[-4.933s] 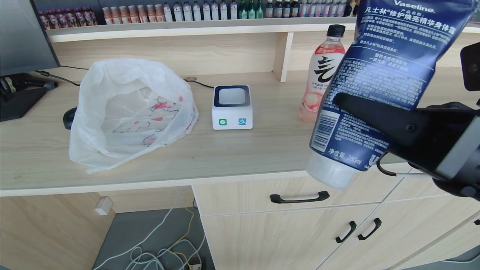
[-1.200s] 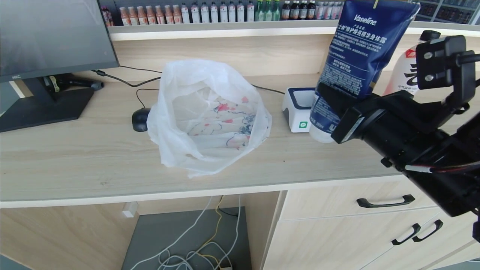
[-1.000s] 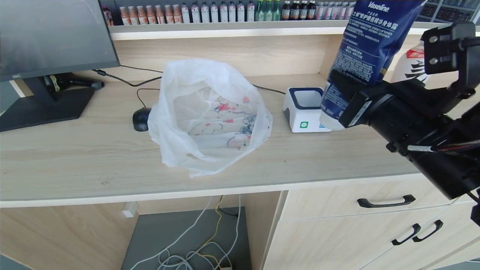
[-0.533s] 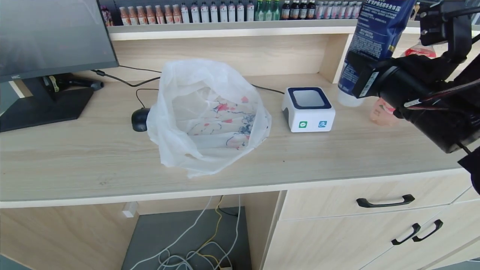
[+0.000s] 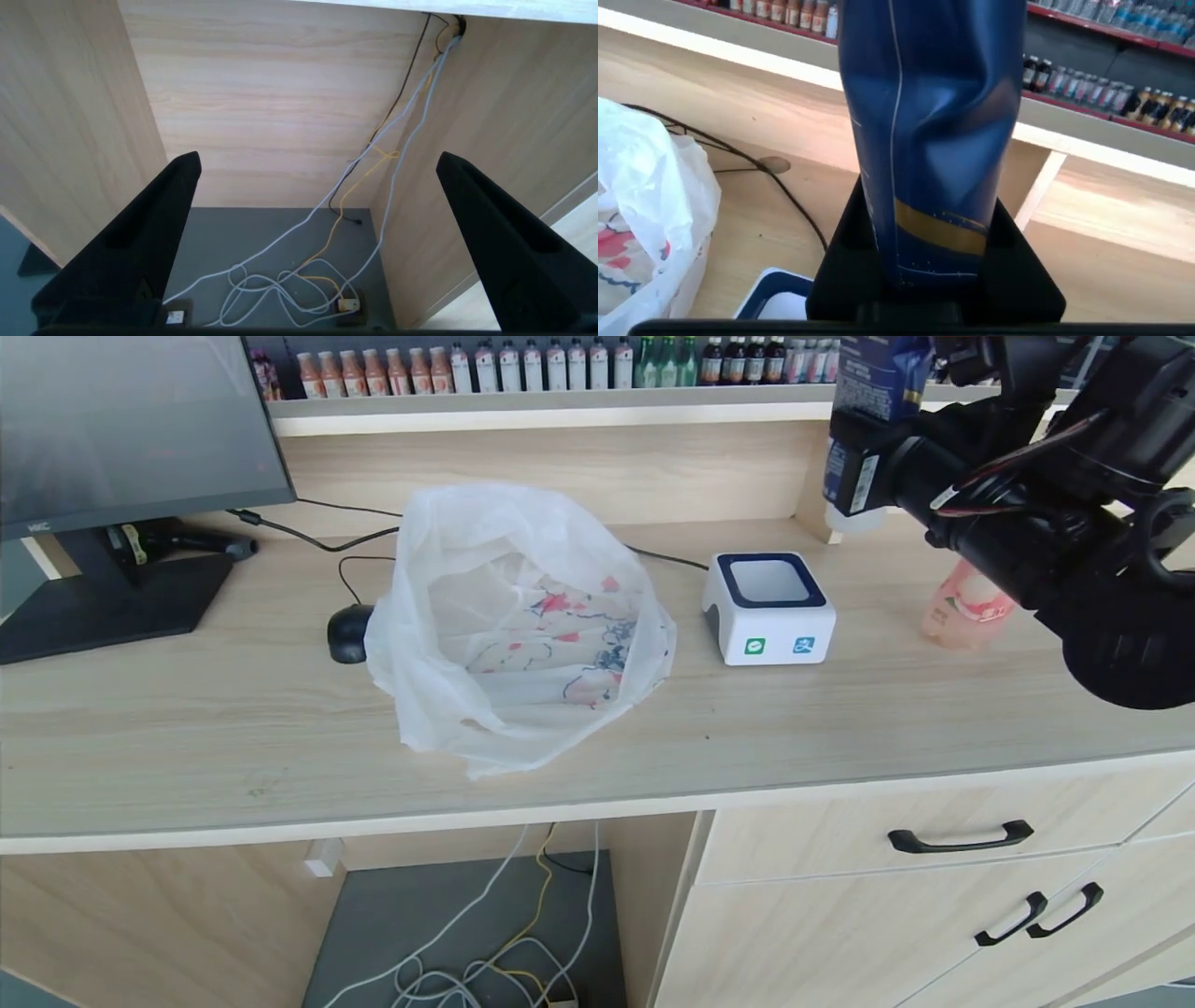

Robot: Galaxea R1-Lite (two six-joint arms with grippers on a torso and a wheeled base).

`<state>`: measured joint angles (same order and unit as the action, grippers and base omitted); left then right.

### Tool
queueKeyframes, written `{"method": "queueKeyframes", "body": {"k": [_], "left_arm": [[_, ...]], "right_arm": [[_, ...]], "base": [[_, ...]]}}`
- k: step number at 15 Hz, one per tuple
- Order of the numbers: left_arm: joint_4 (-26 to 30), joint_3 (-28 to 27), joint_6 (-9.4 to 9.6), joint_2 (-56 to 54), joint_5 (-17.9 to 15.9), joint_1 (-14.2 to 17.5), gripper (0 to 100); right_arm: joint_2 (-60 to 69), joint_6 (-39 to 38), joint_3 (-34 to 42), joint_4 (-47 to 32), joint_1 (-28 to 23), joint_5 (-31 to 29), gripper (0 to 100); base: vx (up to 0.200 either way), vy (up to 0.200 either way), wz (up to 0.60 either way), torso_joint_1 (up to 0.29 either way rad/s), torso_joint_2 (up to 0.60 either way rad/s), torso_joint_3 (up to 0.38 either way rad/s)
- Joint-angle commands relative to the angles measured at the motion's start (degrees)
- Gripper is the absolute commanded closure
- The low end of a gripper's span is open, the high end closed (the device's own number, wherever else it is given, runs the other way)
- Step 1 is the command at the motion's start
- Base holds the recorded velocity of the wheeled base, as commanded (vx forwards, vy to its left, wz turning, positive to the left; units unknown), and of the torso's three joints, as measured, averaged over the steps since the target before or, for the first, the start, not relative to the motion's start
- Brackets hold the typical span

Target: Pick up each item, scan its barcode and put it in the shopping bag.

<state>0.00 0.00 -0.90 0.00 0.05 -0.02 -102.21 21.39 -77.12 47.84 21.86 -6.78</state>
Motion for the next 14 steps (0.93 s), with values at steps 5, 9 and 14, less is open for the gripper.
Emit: {"method": "queueKeyframes", "body": {"k": [5, 9, 14], "left_arm": [[0.0, 0.0, -0.06, 0.0, 0.0, -0.1, 0], [0.0, 0.0, -0.06, 0.0, 0.0, -0.1, 0], [0.0, 0.0, -0.06, 0.0, 0.0, -0.1, 0]], "right_arm": [[-1.2, 11.0, -0.5, 0.3, -0.2, 7.4, 100], [-1.5, 21.8, -0.6, 0.3, -2.0, 17.2, 100], [-2.6, 31.9, -0.4, 0.3, -7.5, 31.6, 100]], "base": [[0.0, 0.0, 0.0, 0.0, 0.0, 0.0], [0.0, 0.0, 0.0, 0.0, 0.0, 0.0], [0.0, 0.0, 0.0, 0.0, 0.0, 0.0]]}}
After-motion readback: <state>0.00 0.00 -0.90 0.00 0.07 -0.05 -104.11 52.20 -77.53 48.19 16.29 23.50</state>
